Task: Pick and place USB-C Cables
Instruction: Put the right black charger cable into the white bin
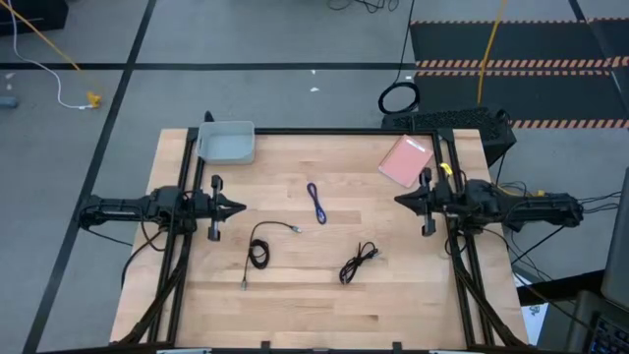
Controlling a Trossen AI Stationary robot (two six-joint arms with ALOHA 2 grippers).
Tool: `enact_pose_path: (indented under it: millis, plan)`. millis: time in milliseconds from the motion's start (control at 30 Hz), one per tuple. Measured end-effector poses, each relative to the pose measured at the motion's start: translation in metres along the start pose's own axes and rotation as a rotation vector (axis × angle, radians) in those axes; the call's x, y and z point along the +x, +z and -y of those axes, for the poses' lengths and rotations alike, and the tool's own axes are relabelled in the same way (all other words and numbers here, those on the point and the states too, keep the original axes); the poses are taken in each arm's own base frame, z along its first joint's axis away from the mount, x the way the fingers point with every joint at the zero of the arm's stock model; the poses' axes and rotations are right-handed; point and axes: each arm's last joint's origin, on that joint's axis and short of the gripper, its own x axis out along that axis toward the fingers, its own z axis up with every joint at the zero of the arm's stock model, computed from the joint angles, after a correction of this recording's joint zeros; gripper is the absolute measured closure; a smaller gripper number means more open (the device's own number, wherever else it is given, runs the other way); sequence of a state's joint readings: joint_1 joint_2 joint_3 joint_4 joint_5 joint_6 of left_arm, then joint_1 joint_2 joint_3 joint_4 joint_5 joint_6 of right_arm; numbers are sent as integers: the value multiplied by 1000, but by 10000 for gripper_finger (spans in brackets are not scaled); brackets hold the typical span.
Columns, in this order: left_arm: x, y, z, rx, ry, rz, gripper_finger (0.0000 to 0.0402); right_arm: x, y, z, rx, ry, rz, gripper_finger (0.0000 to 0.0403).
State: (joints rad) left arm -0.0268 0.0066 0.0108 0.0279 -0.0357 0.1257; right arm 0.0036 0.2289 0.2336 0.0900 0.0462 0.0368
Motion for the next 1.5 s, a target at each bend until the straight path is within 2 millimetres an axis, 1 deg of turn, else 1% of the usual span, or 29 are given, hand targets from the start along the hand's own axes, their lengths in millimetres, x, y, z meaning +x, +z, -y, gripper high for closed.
enact_pose_path:
  millis: [300, 400, 500, 667, 767, 867, 1033, 1233, 1367, 1500]
  plan:
    - [0, 0, 0, -5, 0, 0, 380, 26, 39, -5, 126, 41, -304, 403]
    - [0, 0, 0, 0, 0, 1, 380, 36, 46, -7, 167, 76, -413, 403]
    - [0, 0, 0, 0, 0, 0, 380, 45, 47, -9, 208, 88, -516, 403]
    - [0, 0, 0, 0, 0, 1, 380, 58, 32, -14, 245, 138, -681, 400]
    - [0, 0, 0, -5, 0, 0, 380, 66, 20, -21, 232, 159, -764, 385]
    - [0, 0, 0, -13, 0, 0, 380, 73, 9, -30, 187, 160, -832, 358]
    - [0, 0, 0, -23, 0, 0, 380, 82, -9, -46, 117, 175, -923, 298]
    - [0, 0, 0, -26, 0, 0, 380, 95, -24, -61, 98, 144, -935, 232]
    - [0, 0, 0, -26, -1, -1, 380, 100, -33, -67, 117, 128, -968, 198]
    - [0, 0, 0, -26, -1, -1, 380, 104, -44, -70, 129, 116, -1010, 176]
